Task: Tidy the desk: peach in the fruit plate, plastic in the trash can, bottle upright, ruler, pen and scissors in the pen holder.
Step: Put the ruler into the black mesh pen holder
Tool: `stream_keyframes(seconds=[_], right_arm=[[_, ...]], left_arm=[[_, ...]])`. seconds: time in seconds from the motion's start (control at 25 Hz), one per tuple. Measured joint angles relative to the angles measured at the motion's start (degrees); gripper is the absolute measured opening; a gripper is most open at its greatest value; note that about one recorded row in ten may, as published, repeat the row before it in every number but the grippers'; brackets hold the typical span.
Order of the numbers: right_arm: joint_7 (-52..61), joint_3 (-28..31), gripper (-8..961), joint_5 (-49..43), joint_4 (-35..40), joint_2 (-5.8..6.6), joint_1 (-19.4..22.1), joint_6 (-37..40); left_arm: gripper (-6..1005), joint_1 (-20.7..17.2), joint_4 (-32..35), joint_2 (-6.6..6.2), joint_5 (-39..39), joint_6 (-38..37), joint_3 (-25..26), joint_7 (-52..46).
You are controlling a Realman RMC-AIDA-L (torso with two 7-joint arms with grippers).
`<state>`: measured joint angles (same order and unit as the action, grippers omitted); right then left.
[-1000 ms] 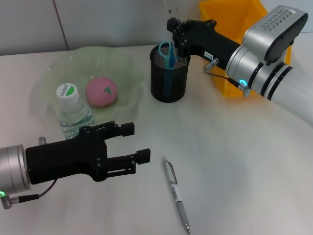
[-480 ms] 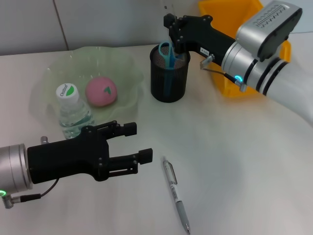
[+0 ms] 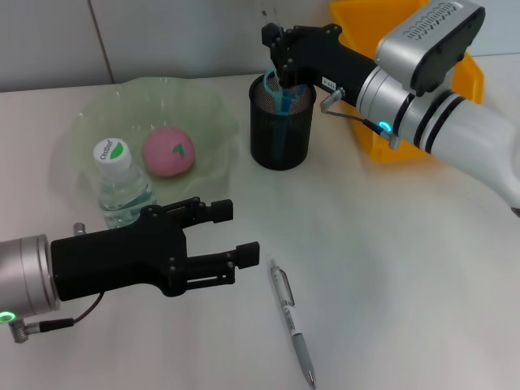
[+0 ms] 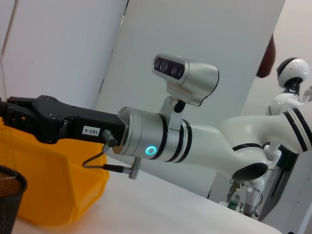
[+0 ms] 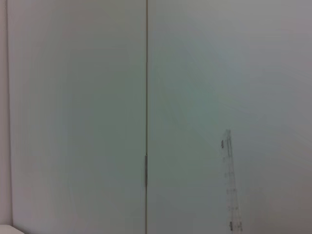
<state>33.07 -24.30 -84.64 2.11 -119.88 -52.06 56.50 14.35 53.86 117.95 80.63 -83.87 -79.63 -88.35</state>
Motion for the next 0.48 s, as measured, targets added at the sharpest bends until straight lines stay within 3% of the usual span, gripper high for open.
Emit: stream_keyframes(seconds=[0.48], right_arm=[[0.03, -0.3, 124, -0.18, -0.25, 0.0, -0.82, -1.31]], left_arm=[[805, 0.16, 0.02, 0.17, -0.1, 0.03, 0.44, -0.24]])
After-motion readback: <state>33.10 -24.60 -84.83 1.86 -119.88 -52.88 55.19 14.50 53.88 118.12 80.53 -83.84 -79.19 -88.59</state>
